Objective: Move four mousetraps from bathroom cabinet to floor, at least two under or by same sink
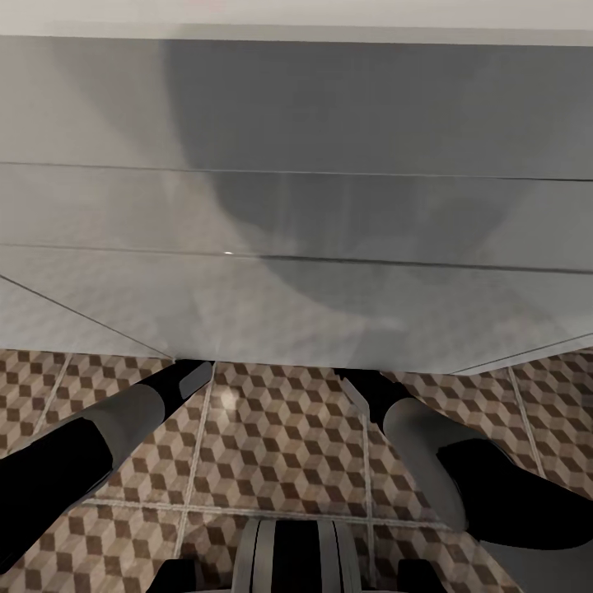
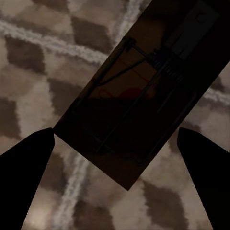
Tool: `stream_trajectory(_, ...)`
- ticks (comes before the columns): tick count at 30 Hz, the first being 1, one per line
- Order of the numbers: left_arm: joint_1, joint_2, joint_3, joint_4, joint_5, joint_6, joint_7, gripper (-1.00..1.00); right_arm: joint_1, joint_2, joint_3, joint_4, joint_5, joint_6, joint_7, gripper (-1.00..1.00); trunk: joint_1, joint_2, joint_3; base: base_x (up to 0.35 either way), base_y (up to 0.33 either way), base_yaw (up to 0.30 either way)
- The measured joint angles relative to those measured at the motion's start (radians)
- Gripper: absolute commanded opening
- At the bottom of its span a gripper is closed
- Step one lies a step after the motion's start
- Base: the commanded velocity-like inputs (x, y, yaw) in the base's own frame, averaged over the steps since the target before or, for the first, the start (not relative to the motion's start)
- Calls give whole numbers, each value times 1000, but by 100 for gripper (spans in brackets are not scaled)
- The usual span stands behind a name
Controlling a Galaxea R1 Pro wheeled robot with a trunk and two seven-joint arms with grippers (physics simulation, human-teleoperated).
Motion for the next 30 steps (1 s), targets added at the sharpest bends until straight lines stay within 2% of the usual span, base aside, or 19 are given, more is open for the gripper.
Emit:
stream_trajectory(10, 0, 0, 0, 0, 0, 0, 0, -100, -1, 0, -3, 3, -1, 1, -51, -100, 0, 0, 0, 0, 0, 0)
stream_trajectory(16, 0, 0, 0, 0, 0, 0, 0, -100, -6, 0, -8, 15, -1, 50, -59, -100, 0, 0, 0, 0, 0, 0)
stream_trajectory(23, 0, 0, 0, 0, 0, 0, 0, -100, -6, 0, -72, 18, 3, 82, -61, -100, 0, 0, 0, 0, 0, 0)
stream_trajectory(30, 0, 0, 0, 0, 0, 0, 0, -100, -7, 0, -86, 20, 3, 90, -61, -100, 0, 0, 0, 0, 0, 0)
